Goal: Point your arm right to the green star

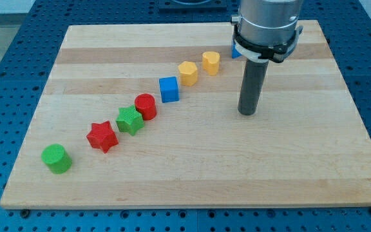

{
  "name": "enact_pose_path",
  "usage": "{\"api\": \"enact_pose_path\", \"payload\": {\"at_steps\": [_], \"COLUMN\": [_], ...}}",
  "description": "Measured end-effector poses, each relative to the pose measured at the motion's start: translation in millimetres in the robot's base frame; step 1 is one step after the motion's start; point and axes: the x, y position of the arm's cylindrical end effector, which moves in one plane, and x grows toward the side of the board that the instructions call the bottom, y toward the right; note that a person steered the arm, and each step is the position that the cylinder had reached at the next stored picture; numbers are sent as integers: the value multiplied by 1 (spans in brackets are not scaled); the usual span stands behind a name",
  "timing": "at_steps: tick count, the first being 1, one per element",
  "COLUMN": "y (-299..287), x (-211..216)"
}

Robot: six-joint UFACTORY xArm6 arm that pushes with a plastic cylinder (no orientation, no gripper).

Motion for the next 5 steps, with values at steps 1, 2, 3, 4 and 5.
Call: {"api": "enact_pose_path", "payload": {"at_steps": [1, 2, 3, 4, 5], "y": [0, 0, 0, 1, 1], "x": [0, 1, 22, 32, 53]}}
